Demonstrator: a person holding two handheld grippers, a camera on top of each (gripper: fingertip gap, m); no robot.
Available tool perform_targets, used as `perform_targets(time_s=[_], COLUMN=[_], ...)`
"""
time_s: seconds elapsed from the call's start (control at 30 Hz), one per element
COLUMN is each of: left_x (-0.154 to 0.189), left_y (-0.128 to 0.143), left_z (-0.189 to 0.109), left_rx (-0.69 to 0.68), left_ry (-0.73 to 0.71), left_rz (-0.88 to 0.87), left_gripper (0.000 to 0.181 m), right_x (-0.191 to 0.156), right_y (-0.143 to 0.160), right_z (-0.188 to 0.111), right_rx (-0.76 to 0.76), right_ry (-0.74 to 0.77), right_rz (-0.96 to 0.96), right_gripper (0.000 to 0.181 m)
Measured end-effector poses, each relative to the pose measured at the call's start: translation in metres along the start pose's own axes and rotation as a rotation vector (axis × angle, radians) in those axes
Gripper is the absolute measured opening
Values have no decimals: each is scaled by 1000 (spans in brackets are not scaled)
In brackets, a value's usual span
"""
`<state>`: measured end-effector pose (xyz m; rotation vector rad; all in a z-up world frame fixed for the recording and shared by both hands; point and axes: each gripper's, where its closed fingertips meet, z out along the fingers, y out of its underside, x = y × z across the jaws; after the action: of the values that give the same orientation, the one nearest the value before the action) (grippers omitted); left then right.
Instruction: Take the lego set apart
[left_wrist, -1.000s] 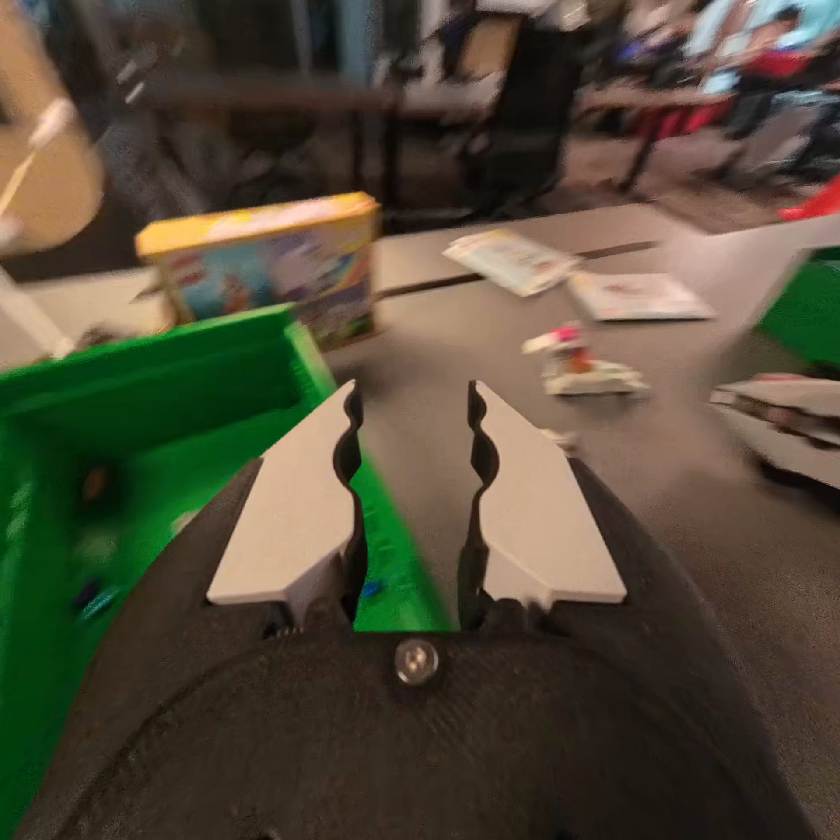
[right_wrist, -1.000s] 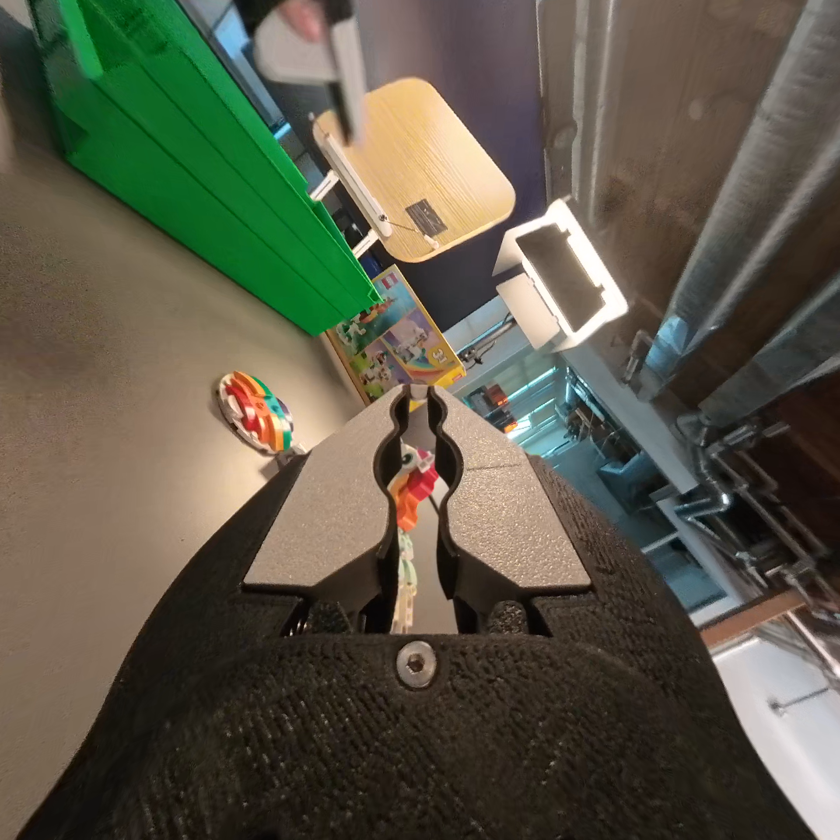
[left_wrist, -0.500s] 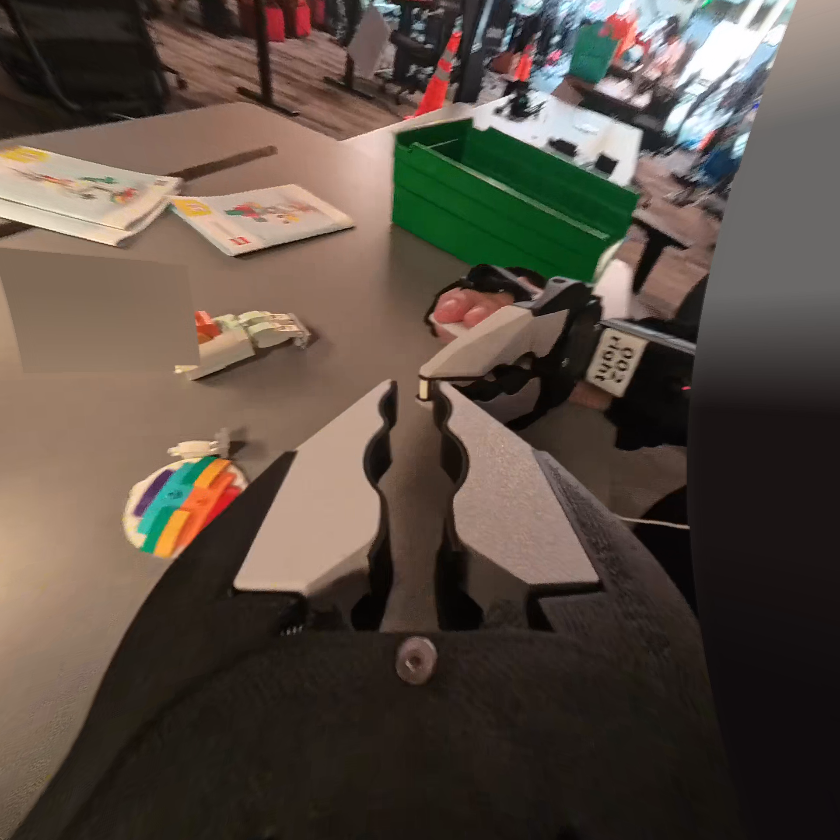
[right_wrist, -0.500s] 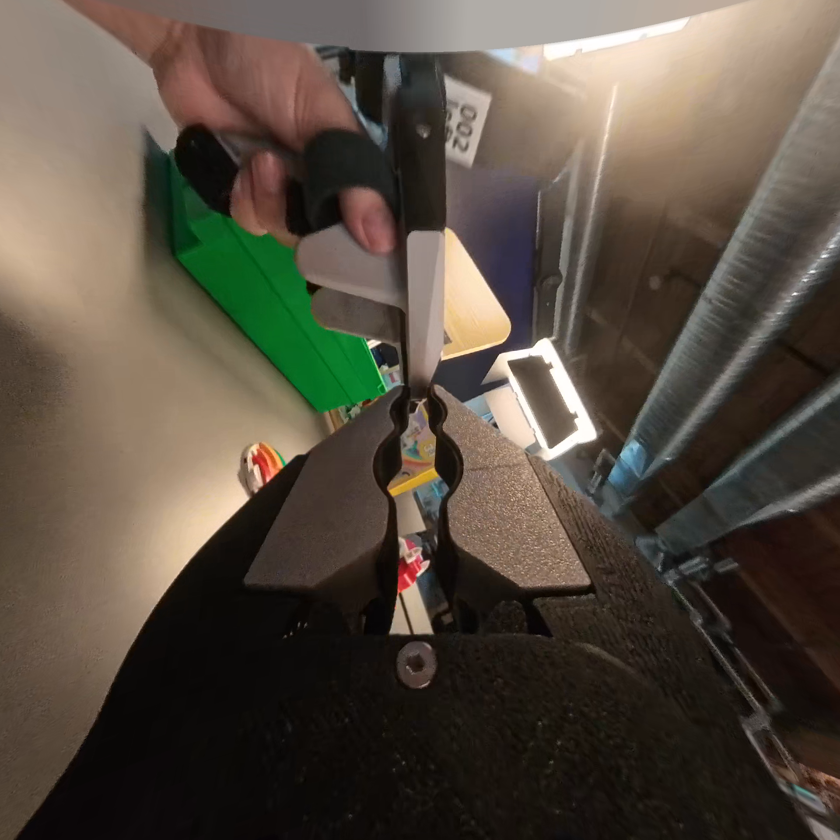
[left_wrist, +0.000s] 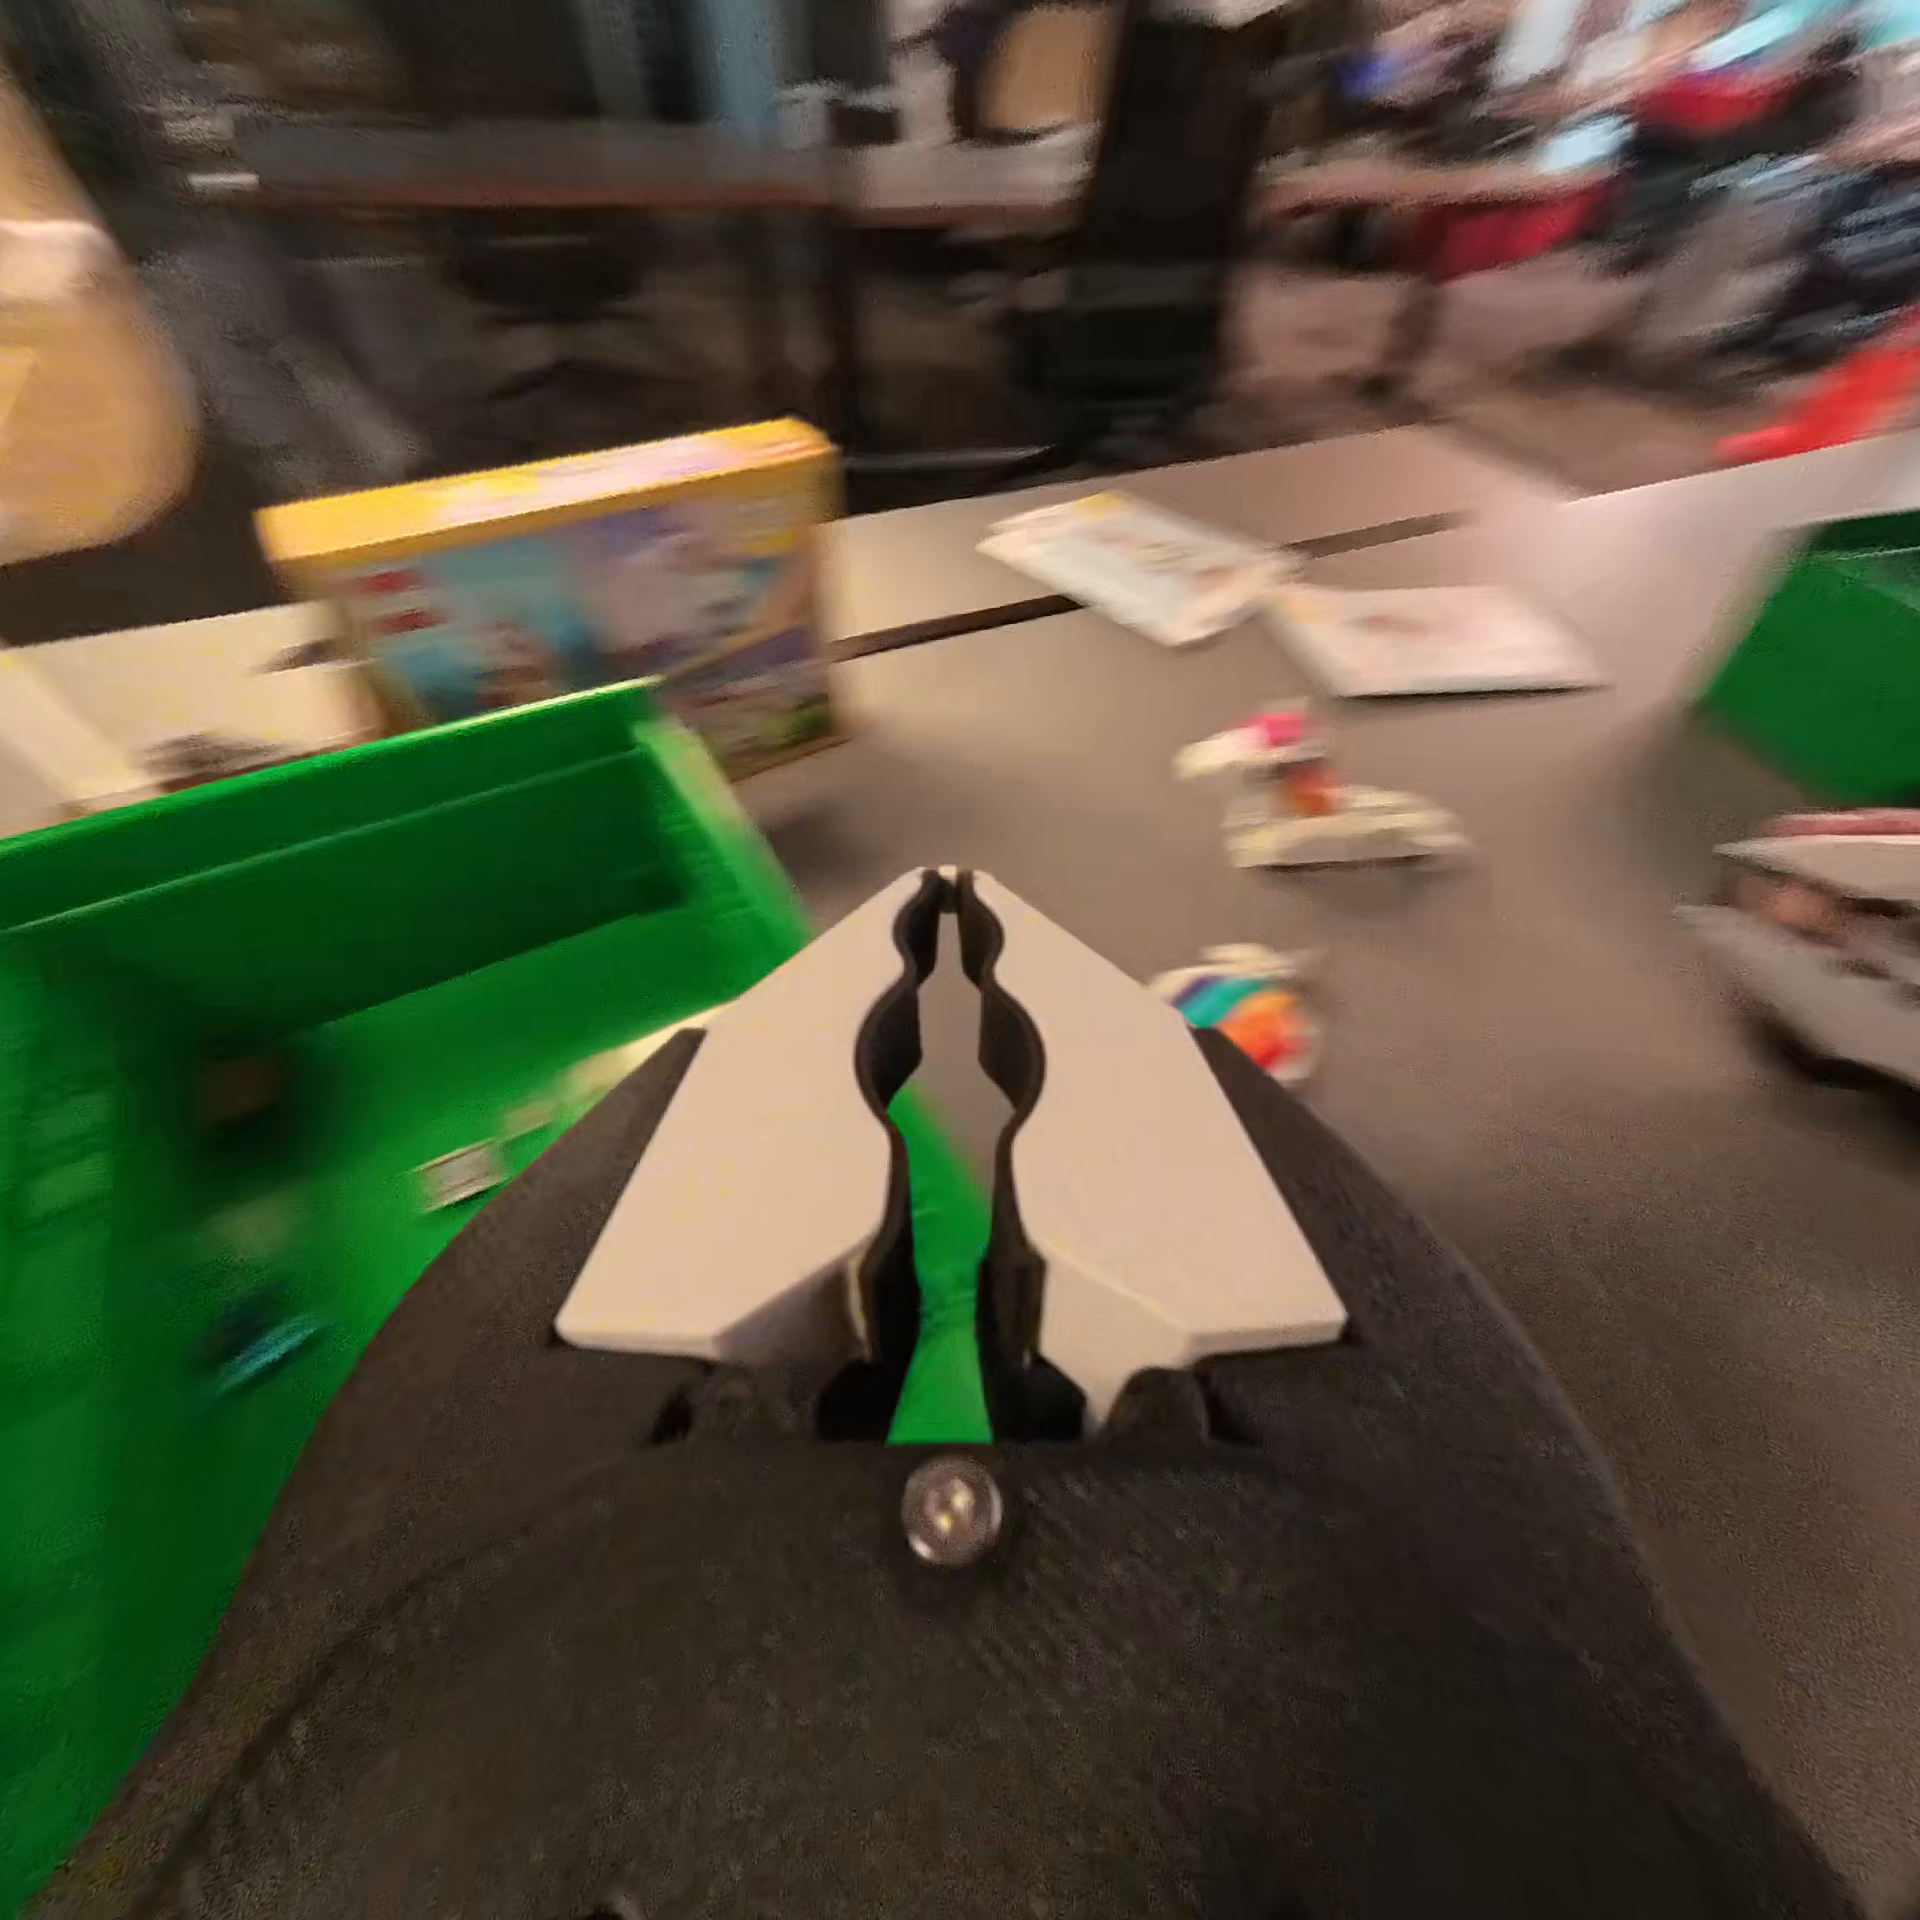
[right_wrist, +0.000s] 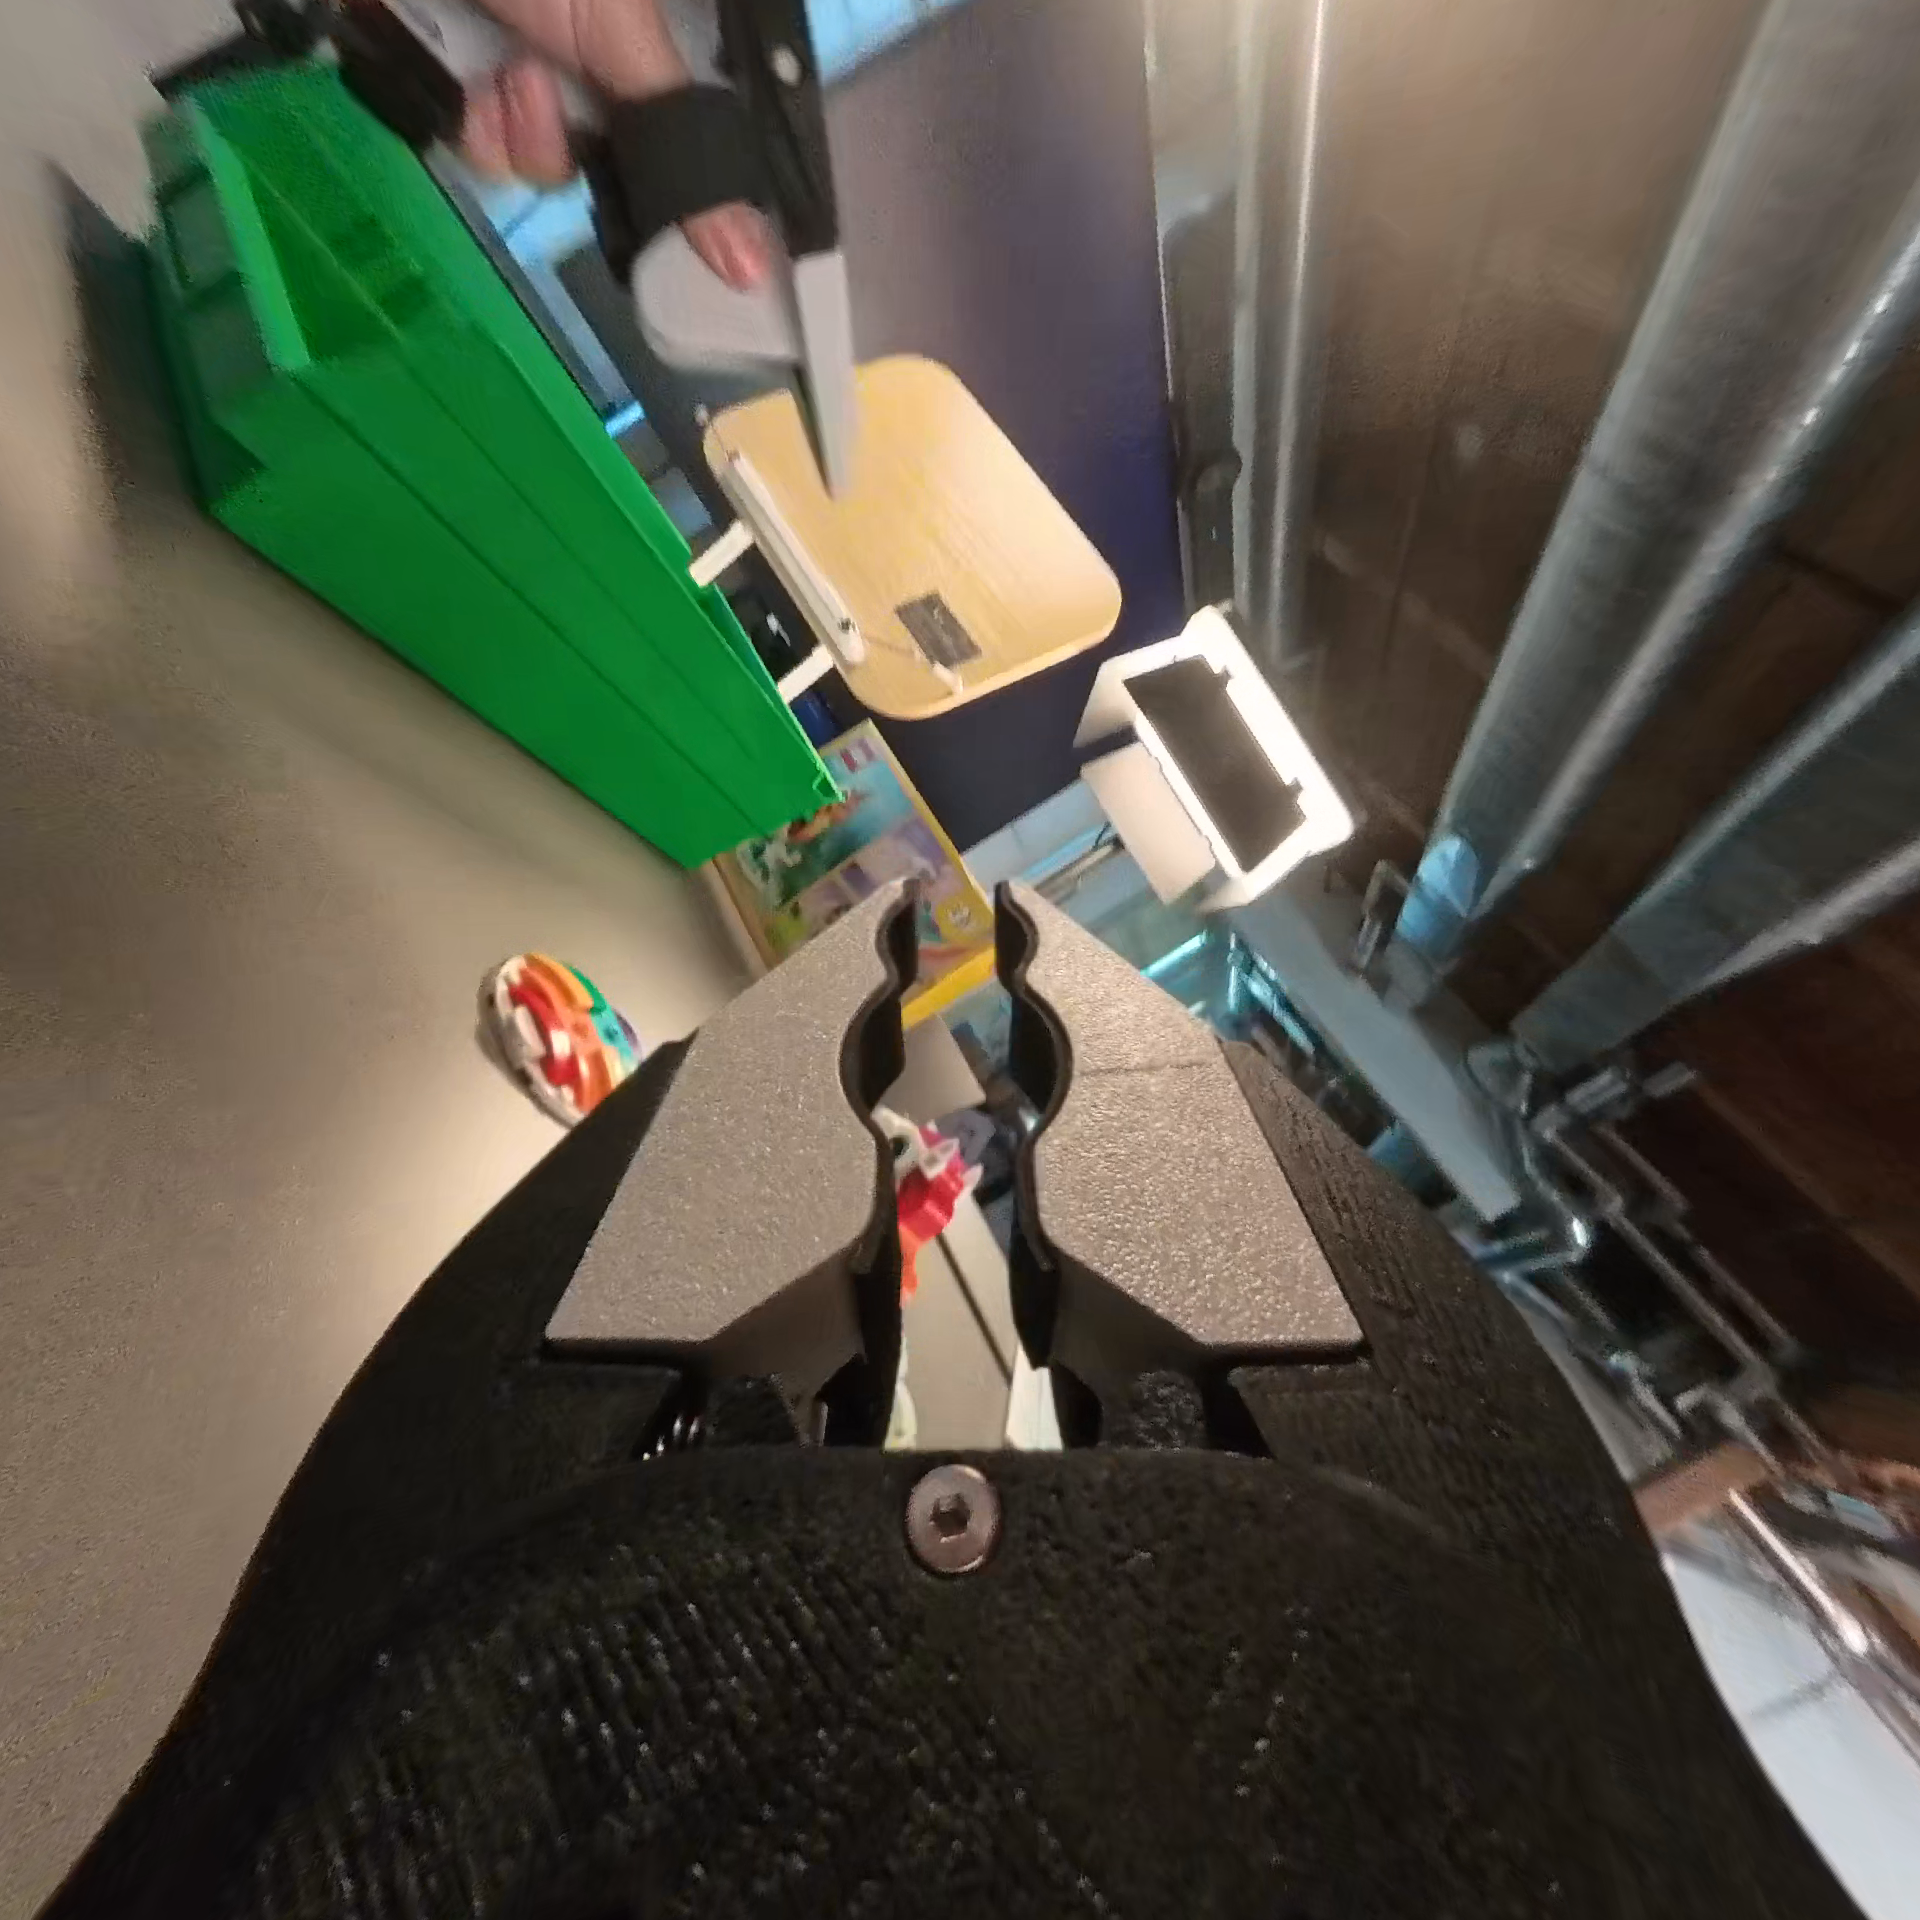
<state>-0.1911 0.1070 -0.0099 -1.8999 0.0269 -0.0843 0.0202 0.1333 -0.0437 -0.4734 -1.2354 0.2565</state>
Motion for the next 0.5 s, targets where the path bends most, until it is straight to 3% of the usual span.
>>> perform_targets(time_s=[0.07, 0.17, 0.3, 0.37, 0.5], left_x=[-56, -111, -137, -141, -131], left_y=[12, 53, 107, 128, 151], left_z=[-4, 2, 7, 7, 10], left_rx=[-91, -359, -647, -761, -863], left_ry=[-150, -184, -185, -213, -187], left_rz=[39, -84, -137, -122, -136], left_gripper=[2, 3, 4, 16, 33], right_x=[-7, -15, -22, -24, -47], right_y=[5, 14, 33, 42, 60], right_z=[2, 6, 9, 9, 8], right_rx=[-29, -89, -184, -224, -317], right_ry=[-39, -94, -145, -168, -288], right_rz=[16, 65, 174, 219, 319], right_gripper=[8, 7, 8, 8, 8])
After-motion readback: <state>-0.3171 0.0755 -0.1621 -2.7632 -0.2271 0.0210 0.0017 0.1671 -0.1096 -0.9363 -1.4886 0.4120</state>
